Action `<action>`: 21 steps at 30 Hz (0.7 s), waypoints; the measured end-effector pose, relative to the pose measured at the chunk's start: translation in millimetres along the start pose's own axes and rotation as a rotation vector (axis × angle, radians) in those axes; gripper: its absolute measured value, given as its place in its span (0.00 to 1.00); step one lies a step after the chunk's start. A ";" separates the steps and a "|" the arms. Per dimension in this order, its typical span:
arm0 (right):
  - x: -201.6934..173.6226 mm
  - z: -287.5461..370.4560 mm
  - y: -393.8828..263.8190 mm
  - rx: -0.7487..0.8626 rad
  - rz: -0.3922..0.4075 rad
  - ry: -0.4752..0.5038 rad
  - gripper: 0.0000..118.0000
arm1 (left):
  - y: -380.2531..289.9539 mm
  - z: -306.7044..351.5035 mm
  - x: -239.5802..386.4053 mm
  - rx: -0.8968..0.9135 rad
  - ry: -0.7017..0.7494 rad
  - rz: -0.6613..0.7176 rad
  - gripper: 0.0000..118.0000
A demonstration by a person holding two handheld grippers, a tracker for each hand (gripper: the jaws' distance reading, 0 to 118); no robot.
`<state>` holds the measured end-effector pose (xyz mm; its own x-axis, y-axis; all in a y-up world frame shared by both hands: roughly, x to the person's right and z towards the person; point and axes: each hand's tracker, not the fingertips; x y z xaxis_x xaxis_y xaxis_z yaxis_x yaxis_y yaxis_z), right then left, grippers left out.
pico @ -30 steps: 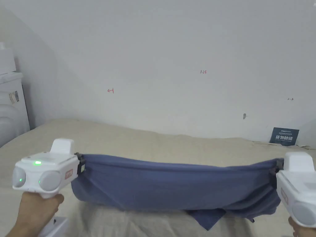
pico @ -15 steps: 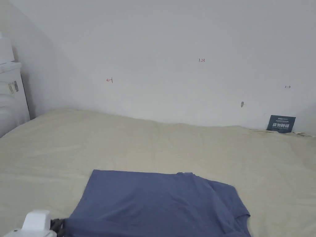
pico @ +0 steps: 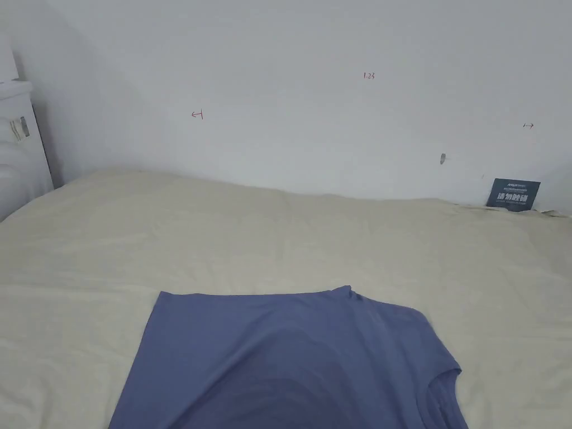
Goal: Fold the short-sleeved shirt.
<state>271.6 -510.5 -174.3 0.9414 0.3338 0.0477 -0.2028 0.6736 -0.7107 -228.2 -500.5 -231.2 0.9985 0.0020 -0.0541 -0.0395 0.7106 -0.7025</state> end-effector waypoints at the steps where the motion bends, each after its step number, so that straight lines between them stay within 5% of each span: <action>1: -1.5 -1.1 -0.5 -0.004 -0.004 0.001 0.00 | -0.5 0.0 1.7 0.004 0.004 -0.016 0.00; 6: -3.8 -9.2 -2.2 -0.038 -0.002 0.006 0.01 | -0.6 -3.2 2.5 -0.003 0.004 -0.049 0.00; 9: -1.4 -4.0 2.7 -0.031 -0.009 0.020 0.07 | 1.6 1.7 -3.9 0.006 -0.023 -0.029 0.11; 13: 6.8 19.9 17.2 -0.005 -0.086 0.059 0.47 | 5.8 25.3 -10.1 0.044 -0.026 -0.012 0.39; 16: 16.2 32.2 28.0 0.064 -0.148 0.094 0.48 | 8.9 50.0 -14.7 0.151 -0.029 0.015 0.54; 21: 19.5 47.1 52.1 0.205 -0.252 0.123 0.48 | 21.0 77.4 -13.1 0.291 -0.041 0.090 0.56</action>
<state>266.8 -437.8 -177.3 0.9917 0.0671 0.1099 0.0015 0.8472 -0.5313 -239.3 -431.2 -190.3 0.9924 0.0988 -0.0739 -0.1219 0.8777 -0.4635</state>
